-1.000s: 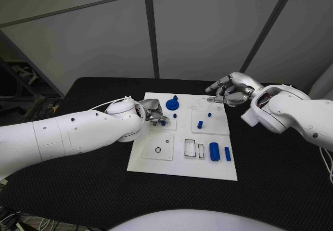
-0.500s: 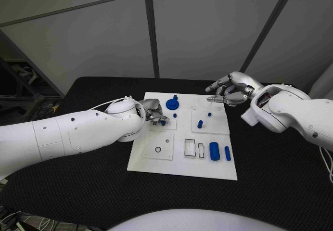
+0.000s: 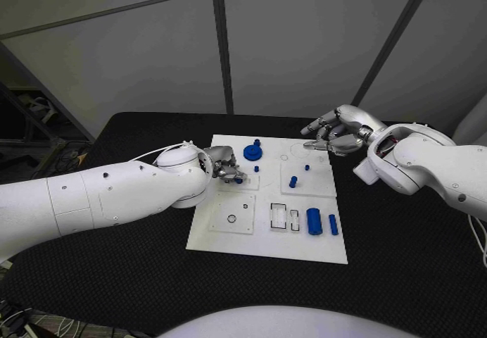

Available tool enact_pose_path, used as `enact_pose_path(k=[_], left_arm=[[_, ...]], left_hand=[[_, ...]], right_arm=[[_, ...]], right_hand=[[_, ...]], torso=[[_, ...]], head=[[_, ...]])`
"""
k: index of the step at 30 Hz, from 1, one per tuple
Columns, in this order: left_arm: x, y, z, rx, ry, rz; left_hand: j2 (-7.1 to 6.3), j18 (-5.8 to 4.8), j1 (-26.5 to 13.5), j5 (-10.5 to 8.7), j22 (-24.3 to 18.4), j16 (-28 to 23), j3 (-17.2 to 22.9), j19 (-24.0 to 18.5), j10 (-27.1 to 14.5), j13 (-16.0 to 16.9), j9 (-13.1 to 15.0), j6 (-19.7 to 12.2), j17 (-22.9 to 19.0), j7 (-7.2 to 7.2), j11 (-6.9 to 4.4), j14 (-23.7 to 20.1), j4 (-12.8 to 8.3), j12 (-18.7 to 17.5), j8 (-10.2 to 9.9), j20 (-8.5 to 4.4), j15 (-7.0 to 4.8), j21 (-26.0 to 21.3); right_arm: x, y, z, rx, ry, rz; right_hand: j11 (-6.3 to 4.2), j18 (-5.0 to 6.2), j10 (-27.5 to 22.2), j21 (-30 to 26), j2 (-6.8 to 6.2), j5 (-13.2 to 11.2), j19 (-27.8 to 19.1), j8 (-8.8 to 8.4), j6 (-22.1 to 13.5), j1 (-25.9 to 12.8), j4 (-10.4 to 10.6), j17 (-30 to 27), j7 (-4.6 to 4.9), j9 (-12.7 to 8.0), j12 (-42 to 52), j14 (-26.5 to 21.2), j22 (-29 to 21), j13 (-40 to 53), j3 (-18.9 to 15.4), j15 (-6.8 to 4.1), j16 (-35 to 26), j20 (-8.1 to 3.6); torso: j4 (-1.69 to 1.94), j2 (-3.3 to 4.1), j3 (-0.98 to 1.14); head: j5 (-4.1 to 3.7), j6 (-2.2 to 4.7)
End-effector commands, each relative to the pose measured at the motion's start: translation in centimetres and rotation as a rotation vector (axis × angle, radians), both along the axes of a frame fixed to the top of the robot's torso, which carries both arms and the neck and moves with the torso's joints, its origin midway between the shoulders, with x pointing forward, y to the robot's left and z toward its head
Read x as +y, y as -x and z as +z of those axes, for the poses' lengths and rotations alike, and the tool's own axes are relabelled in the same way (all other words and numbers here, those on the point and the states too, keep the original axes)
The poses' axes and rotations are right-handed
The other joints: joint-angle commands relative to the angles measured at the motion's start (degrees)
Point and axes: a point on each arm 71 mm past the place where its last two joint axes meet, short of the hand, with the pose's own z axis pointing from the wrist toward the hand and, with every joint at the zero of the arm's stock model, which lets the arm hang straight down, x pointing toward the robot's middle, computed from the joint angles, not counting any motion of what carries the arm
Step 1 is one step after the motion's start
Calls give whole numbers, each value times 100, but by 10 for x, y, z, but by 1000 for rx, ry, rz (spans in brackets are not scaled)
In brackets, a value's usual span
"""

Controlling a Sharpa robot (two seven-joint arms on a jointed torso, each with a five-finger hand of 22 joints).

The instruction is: Assemble the parts on the task board

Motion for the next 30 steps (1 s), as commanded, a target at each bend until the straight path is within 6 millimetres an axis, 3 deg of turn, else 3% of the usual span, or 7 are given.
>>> enact_pose_path(k=[1, 6, 7, 15, 21, 26, 30], left_arm=[[0, 2, -4, 22, -25, -5], [0, 2, -4, 22, -25, -4], [0, 2, -4, 22, -25, -5], [-1, 0, -5, 37, -14, 10], [0, -3, -8, 68, -15, 21], [0, -5, -10, 81, -23, 21], [-1, -6, -11, 91, -26, 21]], left_hand=[[12, -52, -44, -27, 521, 35, 1218, 36, 180, 440, 5, 6, 1509, -21, -152, 574, -1191, 39, 18, -8, -32, 15], [8, -52, -48, -27, 521, 35, 1228, 36, 180, 439, 5, 6, 1509, -21, -152, 574, -1190, 39, 19, -8, -32, 15], [-52, -52, -116, -32, 526, 35, 1389, 37, 181, 435, 16, 8, 1509, -21, -151, 574, -1167, 38, 36, -8, -34, 12], [-133, -49, -258, -82, 515, 35, 1528, 28, 180, 427, 32, 16, 1509, -28, -153, 574, -1049, 32, 63, -6, -33, -5], [-261, -43, -507, -172, 504, 35, 1632, 18, 176, 413, 84, 26, 1509, -69, -179, 574, -674, 21, 129, -17, -52, -27], [-395, -43, -582, -467, 508, 35, 1696, 21, 183, 418, 134, 29, 1509, -100, -206, 574, -370, 37, 187, -39, -74, -35], [-476, -43, -598, -532, 512, 35, 1720, 23, 184, 421, 153, 30, 1509, -109, -213, 574, -206, 44, 211, -49, -82, -38]], right_arm=[[1, 0, 1, -3, 0, 12], [1, 0, 1, -3, 0, 12], [2, 0, 1, -3, 0, 12], [2, 0, 1, -3, -1, 12], [2, 0, 1, -3, 0, 11], [2, 0, 1, -3, 0, 12], [2, 0, 2, -2, 0, 13]], right_hand=[[-16, -30, -21, 6, -4, 29, -13, -5, -28, -30, 37, 236, 3, -6, 26, 130, 7, 9, -7, 10, -13, 5], [-16, -30, -21, 6, -4, 29, -13, -5, -28, -30, 37, 236, 3, -6, 26, 130, 7, 9, -7, 10, -13, 5], [-16, -30, -21, 6, -4, 29, -13, -5, -28, -30, 37, 236, 3, -6, 26, 130, 7, 9, -7, 10, -13, 5], [-16, -28, -18, 4, -1, 29, -16, -4, -28, -30, 43, 233, 2, -5, 32, 129, 7, 7, -5, 9, -20, 5], [-16, -28, -18, 4, -1, 28, -16, -4, -28, -31, 43, 233, 3, -5, 33, 129, 7, 7, -6, 9, -21, 5], [-16, -28, -18, 4, -1, 28, -16, -4, -28, -31, 43, 233, 3, -5, 33, 129, 7, 7, -6, 9, -21, 5], [-16, -28, -18, 4, -1, 28, -16, -4, -28, -31, 43, 233, 3, -5, 33, 129, 7, 7, -6, 9, -21, 5]], torso=[[-1, 1, 1], [1, 0, 1], [0, 0, 1], [-10, 11, 4], [-7, 8, 5], [-7, 6, 3], [-7, 9, 3]], head=[[1, 1], [3, 8], [4, 7], [3, 5], [-14, -30], [-29, -43], [-35, -43]])
